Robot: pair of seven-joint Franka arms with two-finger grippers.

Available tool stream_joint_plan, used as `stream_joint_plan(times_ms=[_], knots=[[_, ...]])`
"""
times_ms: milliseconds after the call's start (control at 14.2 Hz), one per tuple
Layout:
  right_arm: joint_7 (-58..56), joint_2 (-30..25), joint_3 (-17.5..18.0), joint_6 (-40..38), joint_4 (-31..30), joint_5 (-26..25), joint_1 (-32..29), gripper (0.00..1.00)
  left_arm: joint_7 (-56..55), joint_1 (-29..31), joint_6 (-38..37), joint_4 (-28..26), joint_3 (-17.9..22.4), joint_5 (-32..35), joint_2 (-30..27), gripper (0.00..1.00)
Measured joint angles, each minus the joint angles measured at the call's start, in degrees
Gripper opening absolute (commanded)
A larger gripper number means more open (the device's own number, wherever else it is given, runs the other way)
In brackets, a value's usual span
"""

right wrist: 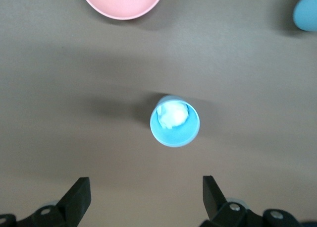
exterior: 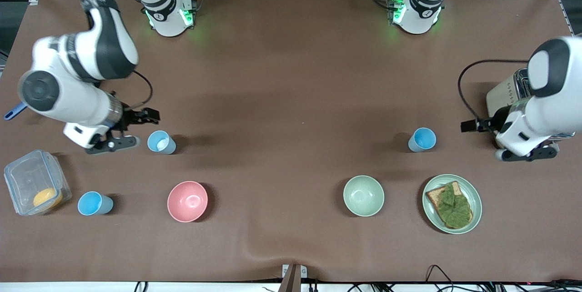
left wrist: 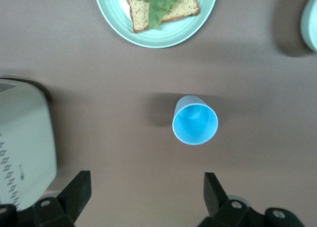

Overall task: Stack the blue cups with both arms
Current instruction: 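Reach the right gripper to one blue cup while the left gripper reaches another, then close the right gripper on its blue cup while the left gripper grasps its cup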

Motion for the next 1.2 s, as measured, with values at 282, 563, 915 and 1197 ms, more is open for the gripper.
stream_joint_plan(times_ms=[282,563,915,1197], knots=[[0.18,2.00,-0.01,12.97,-8.04,-0.02,0.73,1.00,-0.60,-0.28,4.72,0.04,-0.27,0.00,5.10,1.00],[1.70,4.81,-0.01,22.48,-13.02,-0.19,2.33,0.92,-0.64,-1.03,8.68,0.14,-0.48,0.00,8.36,1.00],[2.58,8.36,-0.62,26.01,-14.59,-1.70,2.87,0.00,-0.68,-5.11,9.23,1.32,-0.65,0.44,9.08,1.00],[2.58,9.54,-0.82,25.98,-14.25,-1.84,2.87,0.00,-1.10,-5.45,8.94,2.30,-0.54,0.57,9.03,1.00]])
